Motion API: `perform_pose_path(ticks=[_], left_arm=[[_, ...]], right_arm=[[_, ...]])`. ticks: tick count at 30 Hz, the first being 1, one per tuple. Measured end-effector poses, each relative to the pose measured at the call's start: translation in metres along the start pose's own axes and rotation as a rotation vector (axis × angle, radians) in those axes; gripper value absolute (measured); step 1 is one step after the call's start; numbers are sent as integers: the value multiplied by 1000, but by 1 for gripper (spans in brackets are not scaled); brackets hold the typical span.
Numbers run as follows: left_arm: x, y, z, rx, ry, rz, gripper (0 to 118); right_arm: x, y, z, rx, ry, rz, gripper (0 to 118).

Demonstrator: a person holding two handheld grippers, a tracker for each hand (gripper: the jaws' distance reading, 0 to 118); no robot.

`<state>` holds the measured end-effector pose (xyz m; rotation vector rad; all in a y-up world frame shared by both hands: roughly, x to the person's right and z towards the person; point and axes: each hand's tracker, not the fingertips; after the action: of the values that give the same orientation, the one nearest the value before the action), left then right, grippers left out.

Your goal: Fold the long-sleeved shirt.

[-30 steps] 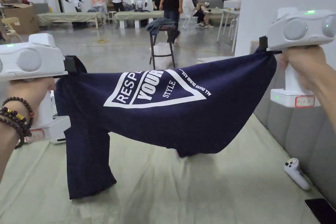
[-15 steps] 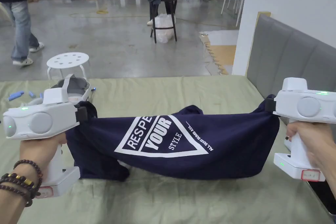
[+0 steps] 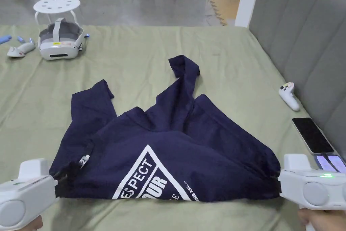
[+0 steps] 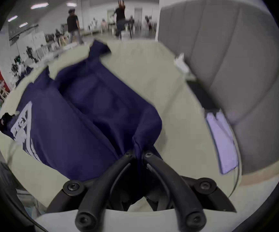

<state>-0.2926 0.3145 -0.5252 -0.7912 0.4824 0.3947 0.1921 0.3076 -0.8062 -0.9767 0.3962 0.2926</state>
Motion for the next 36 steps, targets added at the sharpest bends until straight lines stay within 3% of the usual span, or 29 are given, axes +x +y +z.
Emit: perform_pose_path(ticks=[3, 4, 5, 6, 7, 8, 10, 12, 13, 14, 15, 16, 17, 19, 20, 21, 22, 23, 24, 27, 28, 29, 30, 32, 34, 36], left_arm=[[-1, 0, -2, -8, -9, -2, 25], [0, 2, 1, -6, -10, -6, 25], [1, 9, 5, 1, -7, -14, 45], [4, 14, 10, 16, 0, -33, 75], [6, 20, 18, 53, 7, -55, 109], [7, 28, 33, 151, -8, -79, 108], [12, 39, 48, 156, -19, -80, 103], [16, 48, 59, 171, -23, -78, 100], [21, 51, 68, 204, -54, -75, 83], [24, 54, 73, 227, -85, -74, 55], [28, 55, 74, 224, -85, -81, 18], [33, 56, 74, 237, -76, -96, 6], [39, 56, 74, 238, -78, -100, 4], [48, 59, 71, 220, -113, -120, 4], [52, 59, 69, 220, -119, -111, 4], [53, 61, 66, 221, -123, -111, 4], [58, 63, 63, 223, -141, -117, 4], [62, 65, 60, 218, -146, -128, 4], [68, 67, 55, 213, -149, -139, 4], [80, 79, 36, 184, -172, -158, 4], [86, 83, 30, 179, -171, -167, 4], [87, 88, 20, 172, -179, -181, 4], [91, 93, 14, 168, -178, -212, 4], [101, 103, -2, 152, -191, -225, 4], [108, 117, -21, 129, -207, -235, 4], [117, 129, -38, 120, -213, -251, 4]], right_arm=[[5, -2, -13, -17, 18, -40, 5], [4, 1, -3, -3, 29, -60, 6], [6, 6, 8, 38, 51, -99, 17], [9, 10, 20, 84, 76, -134, 44], [12, 15, 32, 130, 88, -170, 93], [22, 18, 48, 184, 92, -232, 118], [22, 26, 79, 304, 70, -310, 116], [42, 34, 87, 296, 70, -300, 114], [49, 37, 92, 266, 89, -270, 102], [51, 37, 97, 281, 92, -251, 73], [51, 36, 99, 308, 80, -237, 22], [34, 37, 118, 314, 25, -230, 0], [26, 33, 120, 266, -36, -237, 0], [20, 30, 112, 197, 8, -178, 0], [38, 32, 81, 148, 25, -221, 4], [40, 31, 72, 117, 20, -229, 19], [43, 29, 56, 80, 32, -234, 51], [45, 28, 43, 49, 35, -225, 67], [20, 21, 62, 109, -42, -157, 71], [-4, 6, 40, 57, -62, -159, 69], [23, 15, 12, -23, 1, -195, 69], [26, 16, 2, -33, 3, -198, 66], [26, 16, -6, -46, -1, -200, 61], [18, 14, -15, -42, -15, -197, 37], [11, 11, -24, -62, -33, -192, 33], [16, 13, -28, -42, 10, -197, 14]])
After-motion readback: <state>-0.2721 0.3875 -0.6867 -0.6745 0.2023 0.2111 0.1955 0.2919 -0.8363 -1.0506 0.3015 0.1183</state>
